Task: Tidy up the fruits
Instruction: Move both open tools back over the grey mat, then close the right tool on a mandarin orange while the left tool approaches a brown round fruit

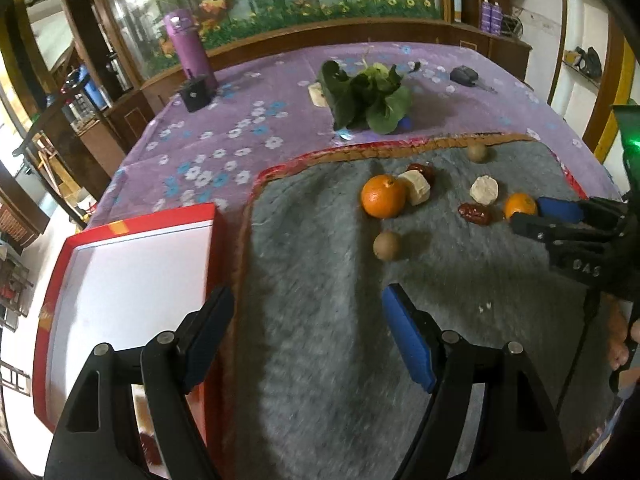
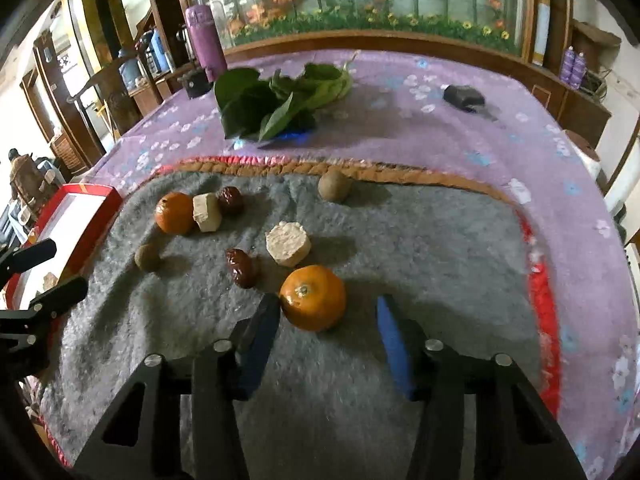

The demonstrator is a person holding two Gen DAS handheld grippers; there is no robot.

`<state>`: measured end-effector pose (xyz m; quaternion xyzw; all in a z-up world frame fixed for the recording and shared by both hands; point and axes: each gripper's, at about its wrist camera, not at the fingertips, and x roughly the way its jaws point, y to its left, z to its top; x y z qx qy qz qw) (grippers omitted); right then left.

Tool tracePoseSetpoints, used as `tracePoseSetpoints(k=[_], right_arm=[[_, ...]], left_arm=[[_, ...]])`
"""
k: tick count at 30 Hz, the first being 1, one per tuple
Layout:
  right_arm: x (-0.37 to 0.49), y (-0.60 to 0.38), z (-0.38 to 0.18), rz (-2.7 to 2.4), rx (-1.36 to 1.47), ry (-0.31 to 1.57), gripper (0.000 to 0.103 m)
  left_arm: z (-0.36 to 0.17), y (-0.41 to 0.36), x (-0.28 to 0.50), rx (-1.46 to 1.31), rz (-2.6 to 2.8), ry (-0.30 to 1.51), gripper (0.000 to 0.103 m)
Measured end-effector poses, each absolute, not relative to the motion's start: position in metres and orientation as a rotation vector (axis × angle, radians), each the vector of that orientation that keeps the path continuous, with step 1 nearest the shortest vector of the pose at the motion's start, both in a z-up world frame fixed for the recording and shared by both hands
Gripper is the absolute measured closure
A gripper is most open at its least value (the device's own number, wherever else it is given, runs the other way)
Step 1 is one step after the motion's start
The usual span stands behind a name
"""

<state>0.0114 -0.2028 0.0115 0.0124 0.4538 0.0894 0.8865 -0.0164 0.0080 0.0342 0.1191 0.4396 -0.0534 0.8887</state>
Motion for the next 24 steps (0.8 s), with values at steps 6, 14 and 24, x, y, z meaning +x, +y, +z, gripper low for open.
tracePoseSetpoints(k=[6, 14, 24], right_arm=[[0.010, -0.204, 0.008, 0.178, 0.003, 0.896, 0.068], [0.009, -0.208, 0.008, 0.185, 0.022, 0.893, 0.068], [0.009, -0.208, 0.008, 0.186, 0.023, 0.895, 0.067]], left_arm=[[0.022, -0.009, 0.001, 0.243, -0.137, 0.953, 0.026], [0.015, -0.028, 0.014, 0.233, -0.189, 0.962, 0.027], [-0.001, -0.031, 0.025, 0.236, -0.231, 0.969, 0.046]])
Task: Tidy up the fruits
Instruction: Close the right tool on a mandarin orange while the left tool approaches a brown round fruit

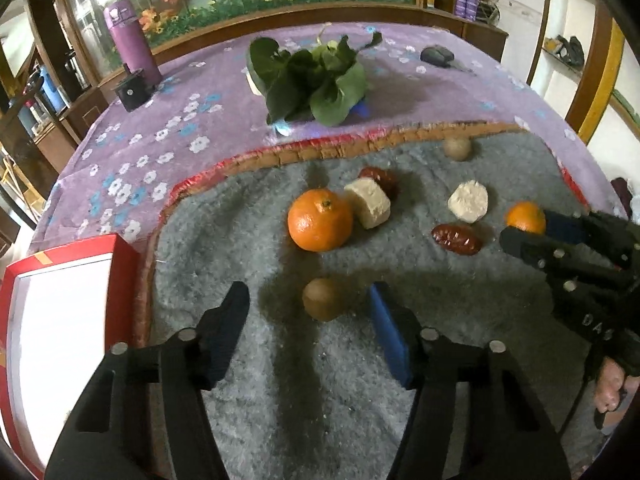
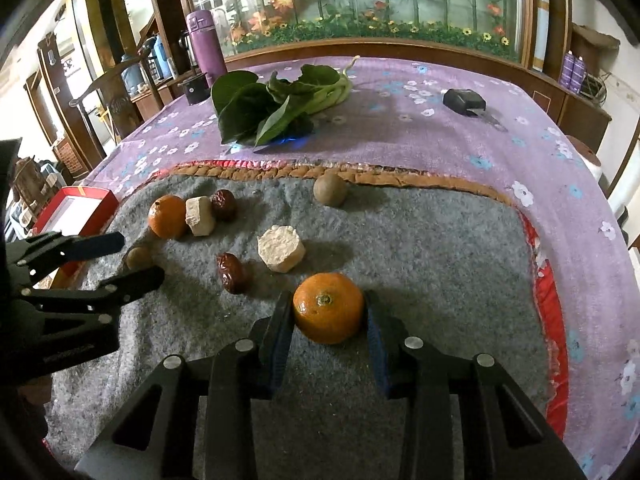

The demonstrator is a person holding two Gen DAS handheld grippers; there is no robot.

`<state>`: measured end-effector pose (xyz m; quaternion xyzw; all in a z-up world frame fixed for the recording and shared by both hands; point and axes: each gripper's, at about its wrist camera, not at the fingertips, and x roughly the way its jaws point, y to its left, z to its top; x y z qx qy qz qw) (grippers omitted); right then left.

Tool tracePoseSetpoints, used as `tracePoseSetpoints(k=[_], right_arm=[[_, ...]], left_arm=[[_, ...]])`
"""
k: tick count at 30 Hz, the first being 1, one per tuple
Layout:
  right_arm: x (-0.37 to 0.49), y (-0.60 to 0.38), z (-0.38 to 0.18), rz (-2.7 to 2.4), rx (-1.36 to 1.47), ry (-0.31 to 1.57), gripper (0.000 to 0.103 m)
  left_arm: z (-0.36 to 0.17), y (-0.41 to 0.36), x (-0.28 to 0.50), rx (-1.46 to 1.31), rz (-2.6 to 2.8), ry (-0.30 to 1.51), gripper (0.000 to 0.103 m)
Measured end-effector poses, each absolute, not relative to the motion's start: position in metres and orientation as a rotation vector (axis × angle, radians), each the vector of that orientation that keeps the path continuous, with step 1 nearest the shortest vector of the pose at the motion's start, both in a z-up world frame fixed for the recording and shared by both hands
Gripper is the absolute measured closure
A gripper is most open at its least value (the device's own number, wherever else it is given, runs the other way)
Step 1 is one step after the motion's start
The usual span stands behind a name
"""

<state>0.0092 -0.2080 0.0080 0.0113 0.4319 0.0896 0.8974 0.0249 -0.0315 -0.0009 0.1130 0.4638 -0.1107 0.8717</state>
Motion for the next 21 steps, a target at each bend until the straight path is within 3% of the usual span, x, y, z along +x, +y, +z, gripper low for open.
tracePoseSetpoints(k=[5, 7, 10, 21], right_arm=[[0.009, -0.208, 0.008, 0.185, 0.024, 0.890, 0.067], [0.009, -0.208, 0.008, 0.185, 0.026, 0.888, 0.068], [0.009, -0.210, 0.008, 0.192, 0.037, 0.883, 0.068], [0.009, -0.218, 0.012, 0.217, 0.105, 0.865, 0.068]], left_arm=[[-0.001, -0.027, 0.025, 0.196, -0.250, 0.941, 0.056], [-0.001, -0.026, 0.025, 0.197, -0.240, 0.931, 0.066], [-0.001, -0.025, 0.024, 0.201, -0.224, 0.915, 0.074], [0.010, -0.012, 0.009, 0.140, -0.220, 0.879, 0.082]])
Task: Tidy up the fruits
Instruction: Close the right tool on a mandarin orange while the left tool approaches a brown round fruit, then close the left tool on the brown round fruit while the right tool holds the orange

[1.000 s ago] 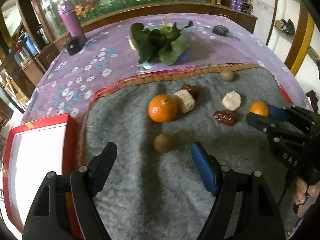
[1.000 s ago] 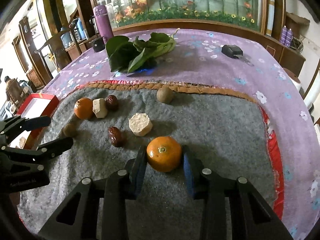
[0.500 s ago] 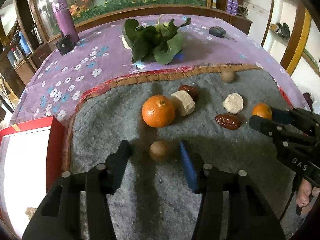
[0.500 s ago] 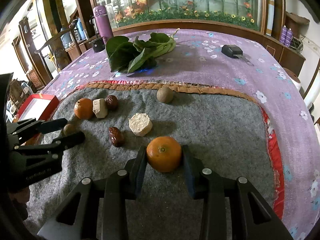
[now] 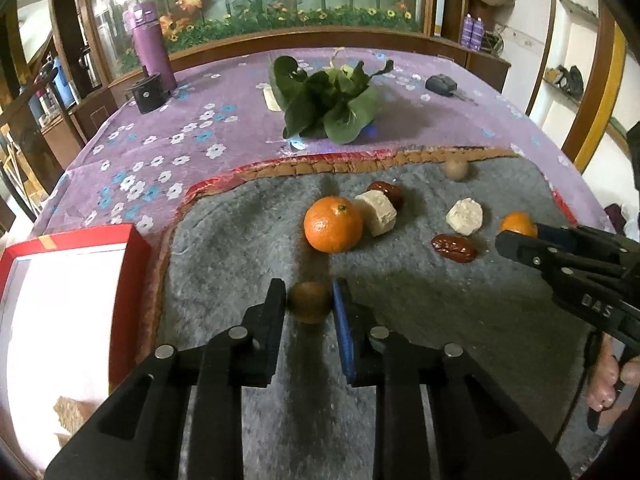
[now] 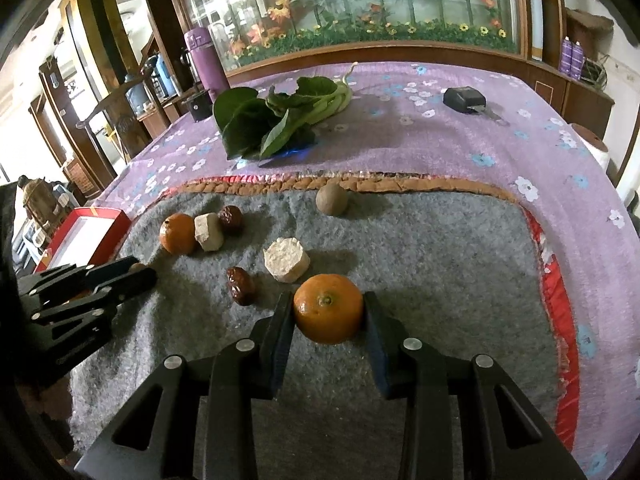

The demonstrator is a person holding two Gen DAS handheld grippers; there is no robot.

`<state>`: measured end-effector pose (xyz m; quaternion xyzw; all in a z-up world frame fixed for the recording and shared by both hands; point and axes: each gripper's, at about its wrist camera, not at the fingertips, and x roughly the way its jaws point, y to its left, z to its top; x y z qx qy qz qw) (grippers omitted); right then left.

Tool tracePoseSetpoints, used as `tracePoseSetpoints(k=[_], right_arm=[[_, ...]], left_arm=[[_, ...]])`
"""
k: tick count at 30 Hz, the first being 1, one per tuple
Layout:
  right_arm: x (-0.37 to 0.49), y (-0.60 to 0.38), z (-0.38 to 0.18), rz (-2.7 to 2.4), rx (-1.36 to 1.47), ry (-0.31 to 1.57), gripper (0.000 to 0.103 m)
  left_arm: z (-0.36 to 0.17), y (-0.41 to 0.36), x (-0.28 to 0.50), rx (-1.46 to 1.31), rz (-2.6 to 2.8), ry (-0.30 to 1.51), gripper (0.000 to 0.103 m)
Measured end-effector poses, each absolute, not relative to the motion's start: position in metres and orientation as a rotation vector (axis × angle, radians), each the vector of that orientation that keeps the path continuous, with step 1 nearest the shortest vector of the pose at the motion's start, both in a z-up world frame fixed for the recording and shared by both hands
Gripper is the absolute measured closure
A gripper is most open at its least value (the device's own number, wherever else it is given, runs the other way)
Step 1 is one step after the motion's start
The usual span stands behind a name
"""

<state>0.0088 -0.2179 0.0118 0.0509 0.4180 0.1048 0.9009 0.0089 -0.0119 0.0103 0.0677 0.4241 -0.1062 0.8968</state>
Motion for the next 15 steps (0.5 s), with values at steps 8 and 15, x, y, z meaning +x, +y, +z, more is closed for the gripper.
tracePoseSetpoints(k=[8, 15], right_arm=[[0.004, -0.219, 0.019, 0.213, 0.111, 0.803, 0.068], [0.006, -0.218, 0.017, 0.208, 0.110, 0.799, 0.068]], left_arm=[[0.018, 0.004, -0.010, 0.108, -0.230, 0.853, 0.083], [0.021, 0.015, -0.017, 0.095, -0.227, 0.849, 0.083]])
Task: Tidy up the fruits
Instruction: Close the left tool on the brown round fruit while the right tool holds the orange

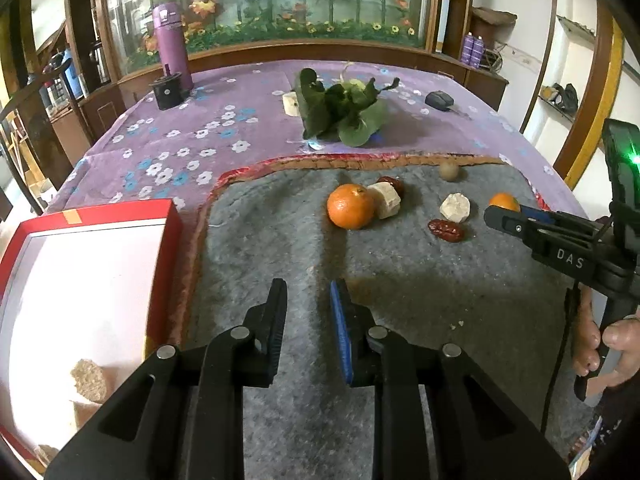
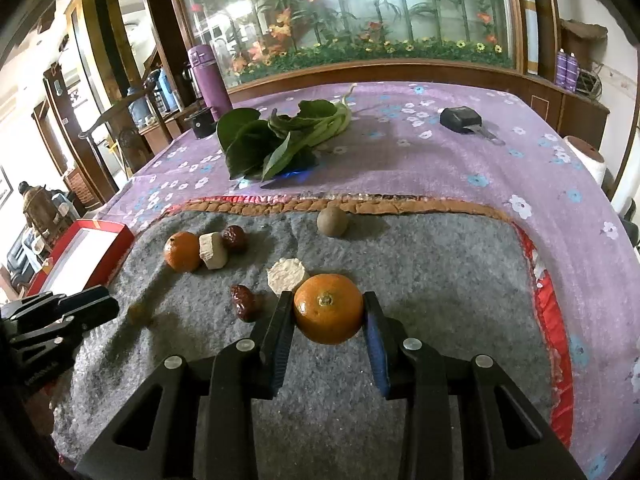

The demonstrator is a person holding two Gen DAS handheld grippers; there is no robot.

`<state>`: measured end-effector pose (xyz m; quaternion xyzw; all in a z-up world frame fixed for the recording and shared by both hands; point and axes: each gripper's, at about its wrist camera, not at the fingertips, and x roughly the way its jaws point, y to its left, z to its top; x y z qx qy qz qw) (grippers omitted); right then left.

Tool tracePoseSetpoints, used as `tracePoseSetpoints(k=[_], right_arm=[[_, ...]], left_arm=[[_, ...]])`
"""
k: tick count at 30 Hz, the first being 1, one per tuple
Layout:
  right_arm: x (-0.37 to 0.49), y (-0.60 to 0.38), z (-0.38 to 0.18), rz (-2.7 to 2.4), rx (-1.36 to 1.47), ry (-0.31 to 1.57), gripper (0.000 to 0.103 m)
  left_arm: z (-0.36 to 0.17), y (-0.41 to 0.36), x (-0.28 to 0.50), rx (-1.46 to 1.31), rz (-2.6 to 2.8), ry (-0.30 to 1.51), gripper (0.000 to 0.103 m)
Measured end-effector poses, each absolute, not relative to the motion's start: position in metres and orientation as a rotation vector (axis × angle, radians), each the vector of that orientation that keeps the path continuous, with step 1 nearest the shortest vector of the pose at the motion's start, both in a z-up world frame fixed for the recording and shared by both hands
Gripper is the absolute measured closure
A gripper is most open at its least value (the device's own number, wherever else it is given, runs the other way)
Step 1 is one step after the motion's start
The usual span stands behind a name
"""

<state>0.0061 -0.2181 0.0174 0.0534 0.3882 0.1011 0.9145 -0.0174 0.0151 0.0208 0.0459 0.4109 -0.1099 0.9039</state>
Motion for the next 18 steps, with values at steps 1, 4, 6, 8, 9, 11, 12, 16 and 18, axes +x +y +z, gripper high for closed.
tracePoseSetpoints(k=[1, 4, 6, 8, 9, 11, 12, 16, 18], right_arm=[[0.006, -0.218, 0.017, 0.209, 0.109, 0.801, 0.068], [0.007, -0.219, 0.016, 0.207, 0.107, 0.811, 0.068], [0.007, -0.219, 0.015, 0.205, 0.111, 0.815, 0.068], [0.008, -0.220, 0.015, 0.205, 0.113, 0.818, 0.068], [0.008, -0.220, 0.014, 0.203, 0.113, 0.820, 0.068], [0.008, -0.220, 0.014, 0.205, 0.115, 0.825, 0.068], [0.009, -0.220, 0.013, 0.204, 0.115, 0.828, 0.068], [0.012, -0.219, 0.010, 0.200, 0.118, 0.848, 0.068], [0.013, -0.220, 0.008, 0.198, 0.123, 0.860, 0.068]], left_arm=[[0.021, 0.016, -0.017, 0.096, -0.225, 0.850, 0.083], [0.020, 0.015, -0.018, 0.089, -0.239, 0.849, 0.083], [0.019, 0.009, -0.020, 0.109, -0.263, 0.857, 0.083], [0.017, 0.002, -0.023, 0.140, -0.288, 0.862, 0.083], [0.015, -0.004, -0.026, 0.162, -0.306, 0.864, 0.083], [0.013, -0.012, -0.028, 0.183, -0.326, 0.867, 0.083], [0.010, -0.016, -0.027, 0.193, -0.335, 0.874, 0.083], [0.001, -0.022, -0.018, 0.193, -0.345, 0.910, 0.083], [-0.001, -0.024, -0.015, 0.178, -0.366, 0.927, 0.083]])
